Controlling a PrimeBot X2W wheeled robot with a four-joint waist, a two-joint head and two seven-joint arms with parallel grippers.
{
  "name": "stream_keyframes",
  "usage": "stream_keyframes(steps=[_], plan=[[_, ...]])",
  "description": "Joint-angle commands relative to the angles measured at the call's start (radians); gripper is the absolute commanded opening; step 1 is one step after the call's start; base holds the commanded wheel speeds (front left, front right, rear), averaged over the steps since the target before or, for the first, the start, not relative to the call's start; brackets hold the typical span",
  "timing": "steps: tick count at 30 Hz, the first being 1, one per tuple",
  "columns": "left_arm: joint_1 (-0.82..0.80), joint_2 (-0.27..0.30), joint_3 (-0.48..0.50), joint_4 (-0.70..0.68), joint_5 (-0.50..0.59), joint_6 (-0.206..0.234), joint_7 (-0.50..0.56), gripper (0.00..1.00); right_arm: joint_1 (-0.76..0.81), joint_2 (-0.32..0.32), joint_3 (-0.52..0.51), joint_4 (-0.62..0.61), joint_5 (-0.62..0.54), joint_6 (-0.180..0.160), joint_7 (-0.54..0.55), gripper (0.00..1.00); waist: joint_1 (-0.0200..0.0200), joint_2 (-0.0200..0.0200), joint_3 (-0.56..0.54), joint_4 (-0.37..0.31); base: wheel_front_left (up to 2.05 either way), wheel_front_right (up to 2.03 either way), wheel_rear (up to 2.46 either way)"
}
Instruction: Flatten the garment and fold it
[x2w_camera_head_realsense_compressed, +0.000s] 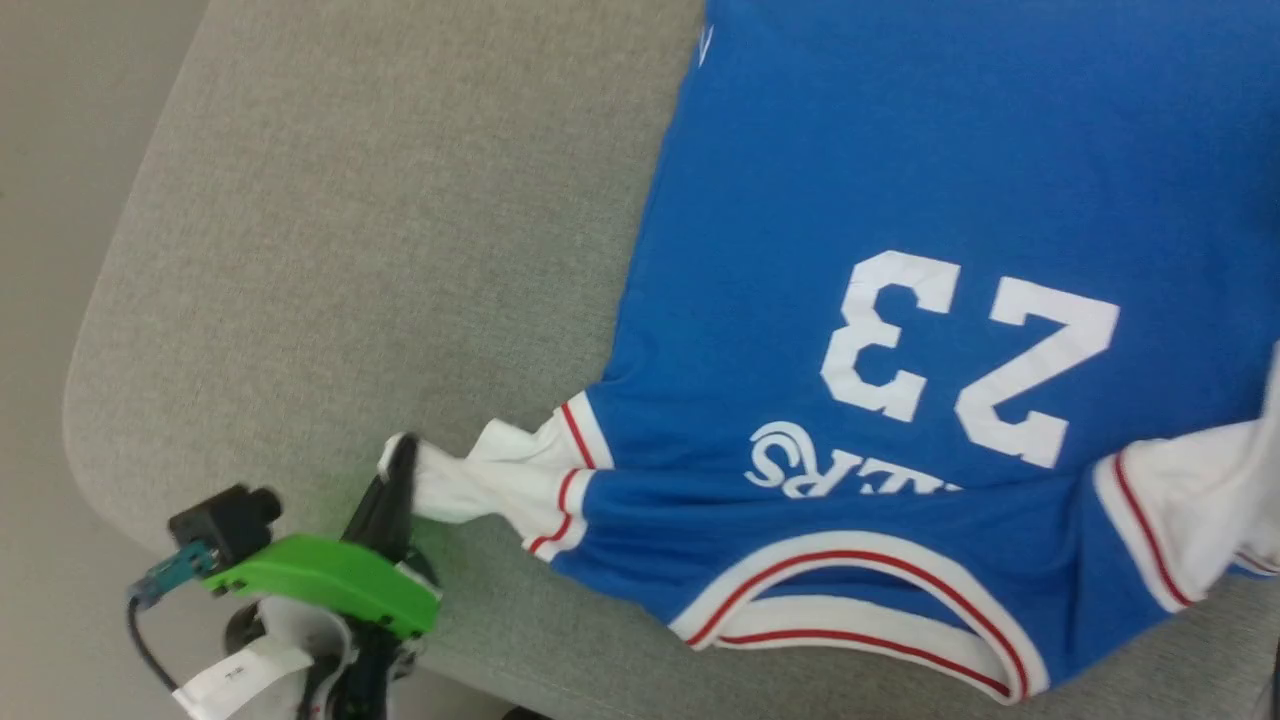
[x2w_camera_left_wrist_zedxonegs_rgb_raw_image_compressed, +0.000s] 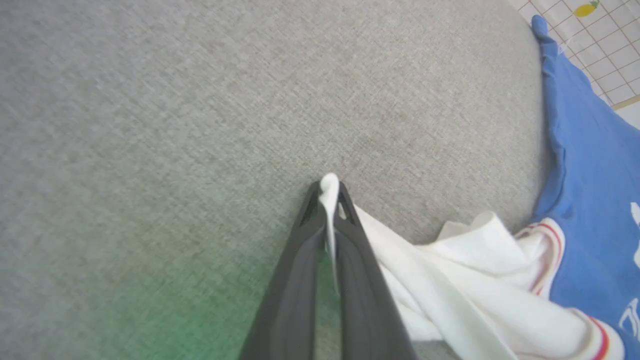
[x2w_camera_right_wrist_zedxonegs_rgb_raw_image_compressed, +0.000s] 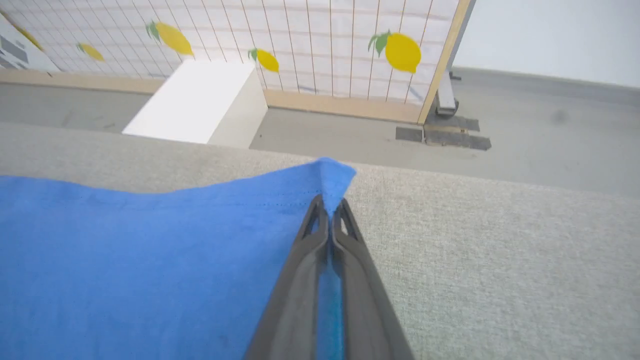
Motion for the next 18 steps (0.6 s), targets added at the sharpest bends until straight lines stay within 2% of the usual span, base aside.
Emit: stream_keyframes(steps=[1, 5, 9, 15, 18], plan=[[0.033, 0.021, 0.013, 0.010, -0.008, 0.020, 0.009, 0.00, 0.051, 0.018, -0.026, -0.020, 0.014, -0.002, -0.070, 0.00, -0.0001, 0.0000, -0.087, -0.072, 0.00, 0.00, 0.00], [0.076, 0.045, 0.025, -0.021, -0.006, 0.046, 0.025, 0.00, 0.207, 0.082, -0.092, -0.087, 0.017, -0.002, -0.221, 0.00, -0.0001, 0.0000, -0.168, -0.124, 0.00, 0.00, 0.00], [0.123, 0.066, 0.036, -0.055, -0.004, 0.073, 0.043, 0.00, 0.375, 0.143, -0.150, -0.162, 0.025, -0.002, -0.264, 0.00, -0.0001, 0.0000, -0.243, -0.174, 0.00, 0.00, 0.00], [0.190, 0.092, 0.049, -0.111, -0.003, 0.112, 0.070, 0.00, 0.599, 0.181, -0.209, -0.257, 0.054, -0.002, -0.196, 0.00, -0.0001, 0.0000, -0.317, -0.243, 0.00, 0.00, 0.00], [0.217, 0.100, 0.054, -0.136, -0.004, 0.127, 0.081, 0.00, 0.678, 0.183, -0.228, -0.237, 0.116, -0.002, -0.128, 0.00, -0.0001, 0.0000, -0.338, -0.273, 0.00, 0.00, 0.00]])
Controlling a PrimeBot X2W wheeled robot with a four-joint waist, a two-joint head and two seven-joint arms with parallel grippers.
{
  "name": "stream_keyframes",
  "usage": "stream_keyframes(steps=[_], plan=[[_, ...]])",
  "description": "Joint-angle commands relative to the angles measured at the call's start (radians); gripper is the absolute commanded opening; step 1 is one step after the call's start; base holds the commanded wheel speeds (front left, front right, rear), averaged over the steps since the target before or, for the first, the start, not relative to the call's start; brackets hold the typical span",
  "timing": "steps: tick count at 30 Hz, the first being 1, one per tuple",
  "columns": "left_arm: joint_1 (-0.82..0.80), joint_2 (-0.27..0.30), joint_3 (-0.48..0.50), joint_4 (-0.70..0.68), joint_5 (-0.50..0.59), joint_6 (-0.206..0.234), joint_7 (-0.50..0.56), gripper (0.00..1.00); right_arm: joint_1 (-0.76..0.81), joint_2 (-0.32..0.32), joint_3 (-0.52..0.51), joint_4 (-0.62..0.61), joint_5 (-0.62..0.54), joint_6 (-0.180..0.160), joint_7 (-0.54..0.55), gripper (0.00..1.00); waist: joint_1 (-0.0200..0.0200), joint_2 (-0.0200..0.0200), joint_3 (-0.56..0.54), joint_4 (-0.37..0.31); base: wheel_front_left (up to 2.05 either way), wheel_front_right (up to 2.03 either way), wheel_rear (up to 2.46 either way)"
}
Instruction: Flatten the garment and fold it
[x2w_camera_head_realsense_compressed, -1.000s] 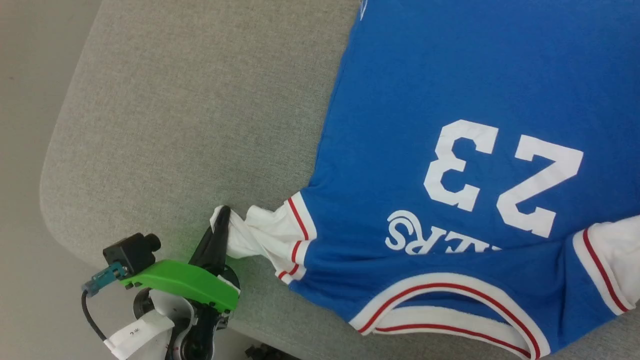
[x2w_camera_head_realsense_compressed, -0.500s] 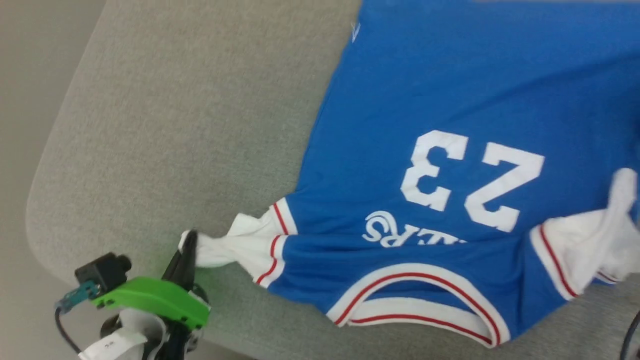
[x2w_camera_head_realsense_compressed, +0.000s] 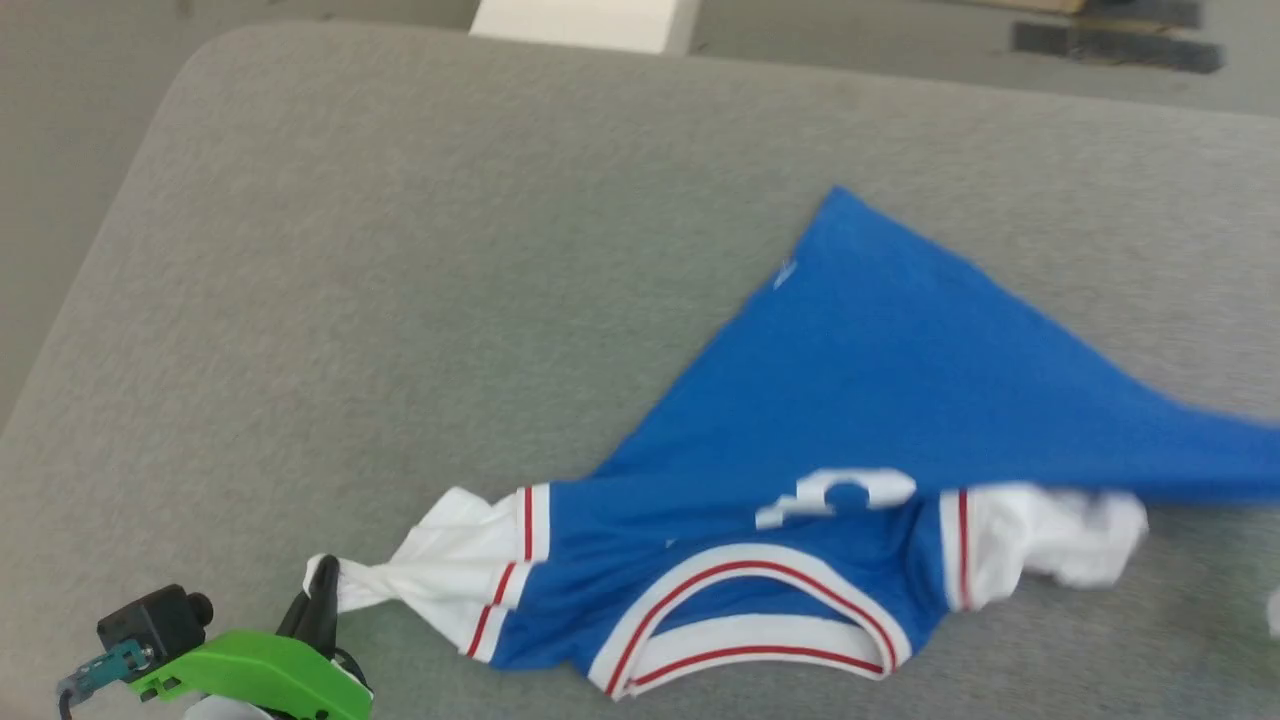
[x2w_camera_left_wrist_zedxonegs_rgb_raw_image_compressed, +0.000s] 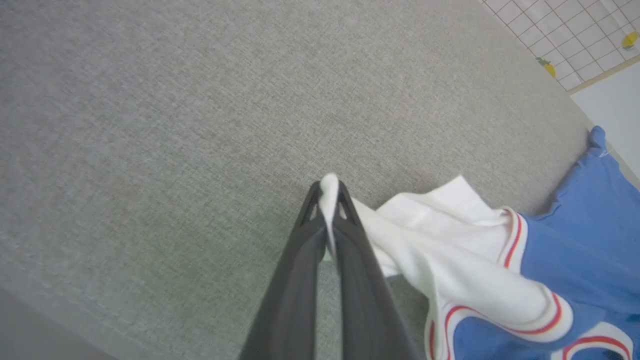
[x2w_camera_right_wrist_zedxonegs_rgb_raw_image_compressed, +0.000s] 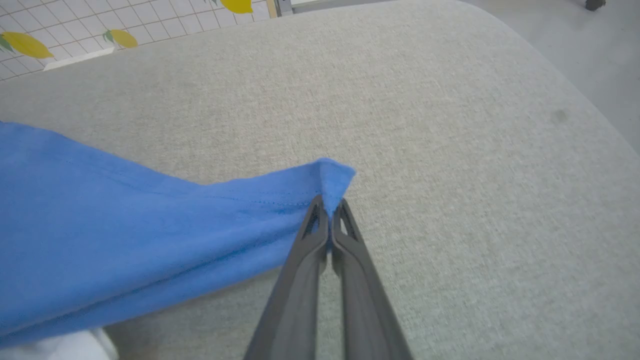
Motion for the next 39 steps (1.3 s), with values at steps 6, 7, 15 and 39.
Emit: stream_keyframes(steps=[6, 7, 15, 39], plan=[[0.049, 0.016, 0.009, -0.041, -0.006, 0.028, 0.014, 0.00, 0.118, 0.000, -0.015, 0.125, 0.074, -0.002, 0.154, 0.00, 0.0000, 0.0000, -0.101, -0.134, 0.00, 0.00, 0.00], [0.053, 0.017, 0.009, -0.045, -0.006, 0.031, 0.016, 0.00, 0.126, 0.000, -0.010, 0.142, 0.079, -0.002, 0.175, 0.00, 0.0000, 0.0000, -0.102, -0.140, 0.00, 0.00, 0.00], [0.060, 0.023, 0.008, -0.065, -0.006, 0.043, 0.026, 0.00, 0.145, 0.000, 0.022, 0.155, 0.092, -0.002, 0.216, 1.00, 0.0000, 0.0000, -0.108, -0.161, 0.00, 0.00, 0.00], [-0.040, -0.020, -0.048, -0.041, -0.010, 0.009, 0.013, 0.00, -0.407, -0.201, 0.691, 0.339, 0.134, -0.002, -0.105, 1.00, 0.0000, 0.0000, 0.030, 0.013, 0.00, 0.00, 0.00]])
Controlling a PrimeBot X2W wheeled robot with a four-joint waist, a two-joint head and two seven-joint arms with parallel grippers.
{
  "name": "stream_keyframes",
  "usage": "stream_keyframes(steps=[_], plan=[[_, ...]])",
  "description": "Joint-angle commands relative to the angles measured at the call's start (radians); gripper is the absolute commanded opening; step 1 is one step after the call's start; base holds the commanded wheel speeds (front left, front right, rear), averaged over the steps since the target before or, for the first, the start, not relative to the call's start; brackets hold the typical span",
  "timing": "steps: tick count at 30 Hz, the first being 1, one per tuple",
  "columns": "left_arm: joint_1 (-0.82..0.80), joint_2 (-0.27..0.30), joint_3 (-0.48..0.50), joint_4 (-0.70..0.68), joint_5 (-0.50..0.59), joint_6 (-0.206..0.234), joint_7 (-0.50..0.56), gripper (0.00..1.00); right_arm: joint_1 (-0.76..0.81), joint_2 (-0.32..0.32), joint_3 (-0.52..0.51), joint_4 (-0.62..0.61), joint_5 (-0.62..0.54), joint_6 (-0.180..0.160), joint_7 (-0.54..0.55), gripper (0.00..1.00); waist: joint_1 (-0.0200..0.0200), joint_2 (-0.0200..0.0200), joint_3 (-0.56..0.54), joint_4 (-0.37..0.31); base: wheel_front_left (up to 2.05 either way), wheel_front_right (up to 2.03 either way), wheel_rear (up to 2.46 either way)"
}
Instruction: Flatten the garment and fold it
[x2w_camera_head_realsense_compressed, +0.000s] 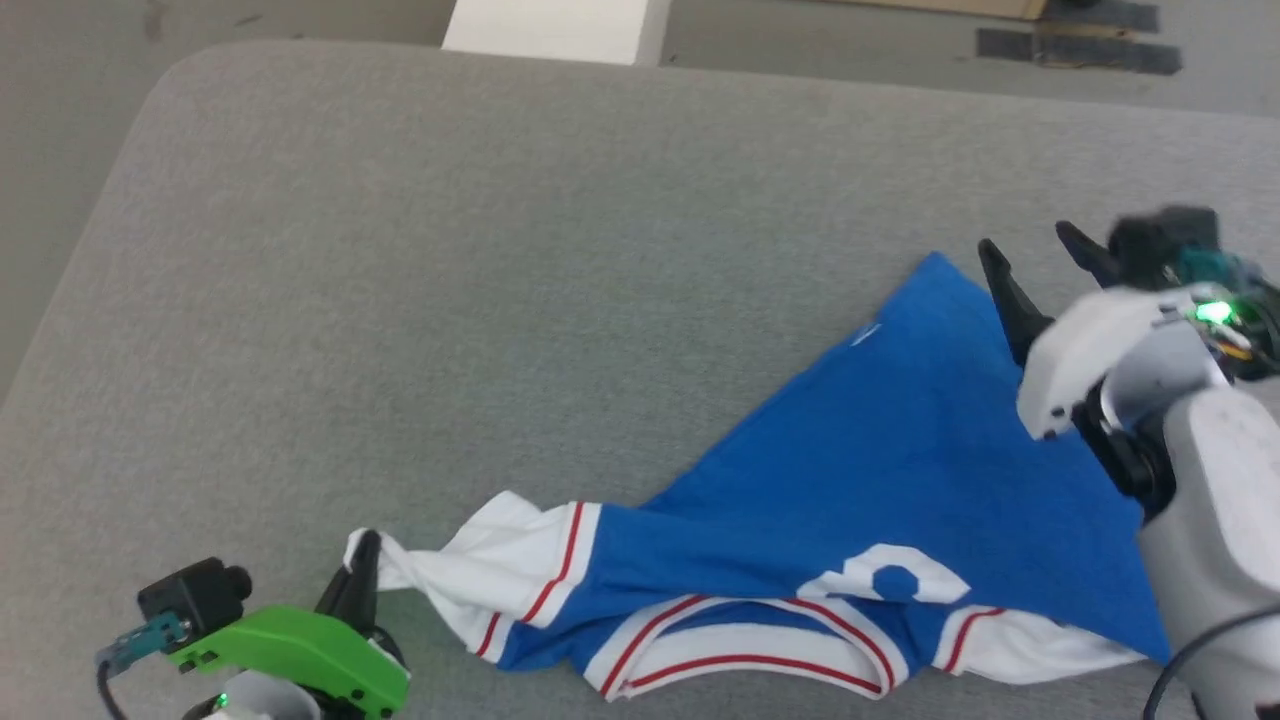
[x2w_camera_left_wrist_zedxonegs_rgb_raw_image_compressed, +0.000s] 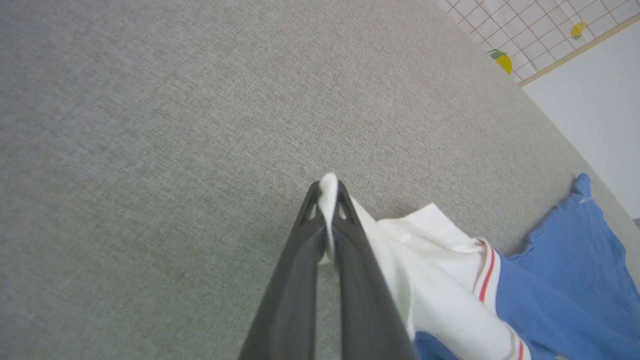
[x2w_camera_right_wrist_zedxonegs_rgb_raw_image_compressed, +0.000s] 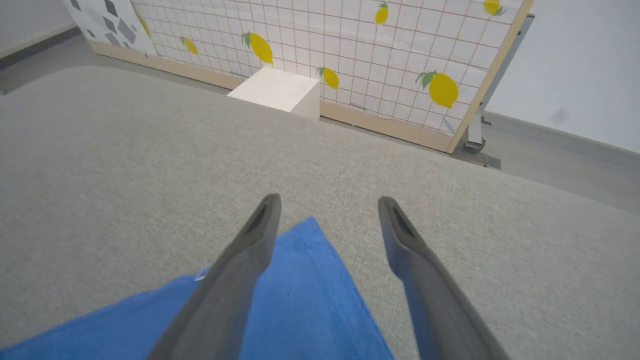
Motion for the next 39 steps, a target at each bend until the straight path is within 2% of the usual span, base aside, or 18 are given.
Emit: stream_keyframes(steps=[1, 8, 15, 17, 18, 21, 27, 32, 36, 39], plan=[[-0.021, -0.009, -0.004, 0.009, -0.007, -0.008, -0.009, 0.00, -0.040, -0.014, 0.021, 0.042, 0.009, -0.002, 0.027, 1.00, 0.0000, 0.0000, 0.052, 0.056, 0.00, 0.00, 0.00], [-0.059, -0.031, -0.023, 0.048, -0.010, -0.032, -0.025, 0.00, -0.177, -0.052, 0.103, 0.217, 0.021, -0.002, 0.212, 1.00, 0.0000, 0.0000, 0.101, 0.111, 0.00, 0.00, 0.00], [-0.079, -0.044, -0.032, 0.078, -0.014, -0.047, -0.038, 0.00, -0.252, -0.070, 0.138, 0.306, 0.006, -0.002, 0.384, 1.00, 0.0000, 0.0000, 0.125, 0.127, 0.00, 0.00, 0.00], [-0.081, -0.044, -0.032, 0.084, -0.015, -0.049, -0.041, 0.00, -0.261, -0.069, 0.127, 0.328, 0.001, -0.002, 0.443, 0.29, 0.0000, 0.0000, 0.126, 0.126, 0.00, 0.00, 0.00], [-0.081, -0.044, -0.032, 0.087, -0.015, -0.050, -0.042, 0.00, -0.263, -0.067, 0.119, 0.334, -0.003, -0.002, 0.470, 0.00, 0.0000, 0.0000, 0.124, 0.124, 0.00, 0.00, 0.00], [-0.079, -0.043, -0.031, 0.093, -0.015, -0.048, -0.044, 0.00, -0.252, -0.054, 0.091, 0.322, -0.004, -0.002, 0.490, 0.00, 0.0000, 0.0000, 0.111, 0.116, 0.00, 0.00, 0.00], [-0.061, -0.030, -0.024, 0.090, -0.013, -0.040, -0.047, 0.00, -0.149, -0.021, -0.017, 0.214, 0.000, -0.002, 0.308, 0.00, 0.0000, 0.0000, 0.048, 0.085, 0.00, 0.00, 0.00], [-0.030, -0.006, -0.010, 0.062, -0.004, -0.027, -0.051, 0.00, 0.009, 0.016, -0.097, 0.067, 0.010, -0.002, 0.137, 0.00, 0.0000, 0.0000, -0.022, 0.035, 0.00, 0.00, 0.00], [-0.010, 0.012, 0.006, 0.017, -0.001, -0.021, -0.058, 0.00, 0.154, 0.048, -0.152, -0.076, 0.024, -0.002, 0.078, 0.00, 0.0000, 0.0000, -0.070, -0.009, 0.00, 0.00, 0.00], [-0.014, 0.033, 0.015, -0.031, 0.004, -0.022, -0.055, 0.00, 0.248, 0.064, -0.187, -0.191, 0.025, -0.002, 0.072, 0.00, 0.0000, 0.0000, -0.090, -0.038, 0.00, 0.00, 0.00]])
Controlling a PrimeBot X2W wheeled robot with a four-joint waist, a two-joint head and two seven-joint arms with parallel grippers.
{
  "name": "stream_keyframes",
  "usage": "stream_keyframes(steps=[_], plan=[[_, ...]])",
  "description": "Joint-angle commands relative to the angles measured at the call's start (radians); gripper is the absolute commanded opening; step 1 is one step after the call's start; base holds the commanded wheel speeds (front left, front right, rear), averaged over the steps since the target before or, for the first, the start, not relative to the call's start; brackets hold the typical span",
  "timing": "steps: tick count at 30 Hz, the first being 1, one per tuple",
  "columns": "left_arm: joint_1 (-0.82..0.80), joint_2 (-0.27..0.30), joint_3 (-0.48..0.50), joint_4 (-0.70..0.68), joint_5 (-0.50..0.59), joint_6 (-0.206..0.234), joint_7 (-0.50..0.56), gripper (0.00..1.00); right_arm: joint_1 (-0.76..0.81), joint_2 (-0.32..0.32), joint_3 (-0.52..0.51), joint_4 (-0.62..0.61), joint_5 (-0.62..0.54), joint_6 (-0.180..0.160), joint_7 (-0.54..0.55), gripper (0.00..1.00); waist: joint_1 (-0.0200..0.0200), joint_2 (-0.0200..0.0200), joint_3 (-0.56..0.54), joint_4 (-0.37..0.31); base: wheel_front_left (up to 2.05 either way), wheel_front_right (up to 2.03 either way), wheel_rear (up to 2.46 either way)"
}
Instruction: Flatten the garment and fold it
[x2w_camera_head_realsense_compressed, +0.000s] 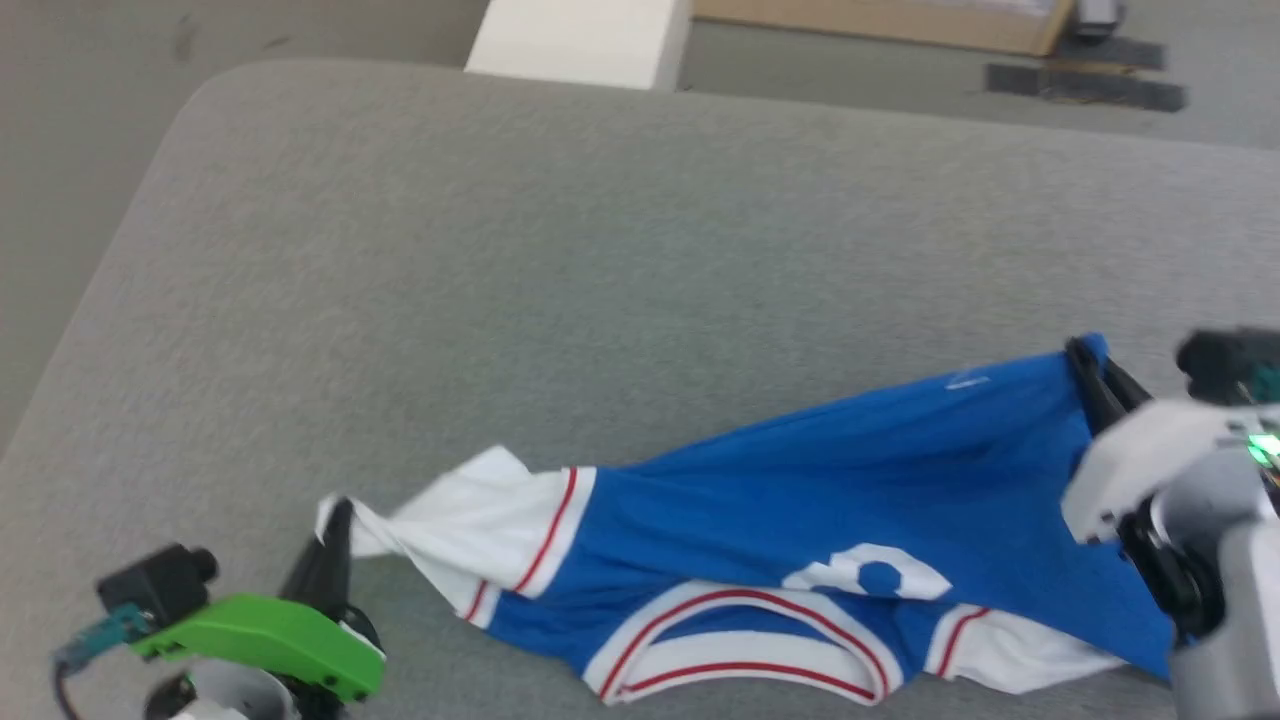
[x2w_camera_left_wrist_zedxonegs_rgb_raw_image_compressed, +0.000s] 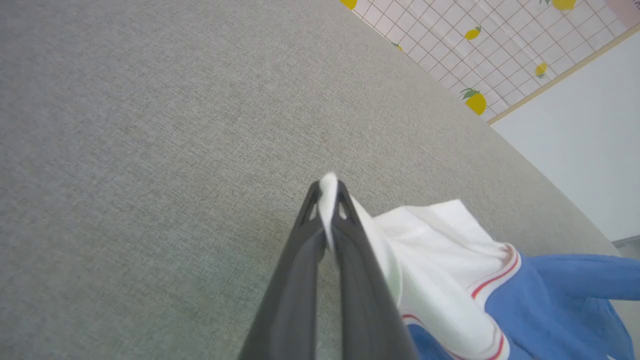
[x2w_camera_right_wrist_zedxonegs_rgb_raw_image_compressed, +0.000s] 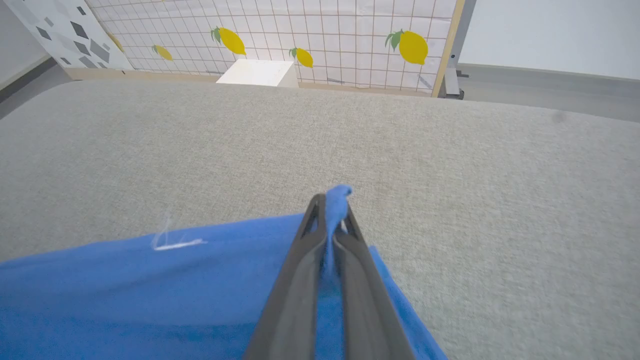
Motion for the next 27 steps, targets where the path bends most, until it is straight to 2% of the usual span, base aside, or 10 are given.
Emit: stream_keyframes(steps=[1, 7, 14, 20, 27], plan=[[-0.011, 0.017, 0.010, -0.024, 0.009, 0.000, -0.001, 0.00, 0.035, 0.004, -0.016, -0.050, 0.004, -0.002, -0.004, 0.00, 0.0000, 0.0000, -0.056, -0.065, 0.00, 0.00, 0.00], [-0.112, 0.082, 0.037, -0.136, -0.006, -0.030, 0.049, 0.00, 0.102, -0.006, -0.038, -0.269, -0.017, -0.002, 0.066, 0.00, 0.0000, 0.0000, -0.066, -0.127, 0.00, 0.00, 0.00], [-0.367, 0.158, 0.041, -0.202, -0.044, -0.053, 0.184, 0.00, -0.009, -0.124, 0.012, -0.437, -0.053, -0.002, 0.218, 0.00, 0.0000, 0.0000, -0.012, -0.183, 0.00, 0.00, 0.00], [-0.667, 0.185, 0.028, -0.160, -0.044, -0.041, 0.272, 0.00, -0.192, -0.252, 0.078, -0.456, -0.041, -0.002, 0.322, 0.00, 0.0000, 0.0000, 0.087, -0.209, 0.00, 0.00, 0.00], [-1.034, 0.187, 0.004, -0.037, 0.016, -0.030, 0.301, 0.00, -0.488, -0.289, 0.152, -0.389, -0.022, -0.002, 0.381, 0.00, 0.0000, 0.0000, 0.230, -0.238, 0.00, 0.00, 0.00]])
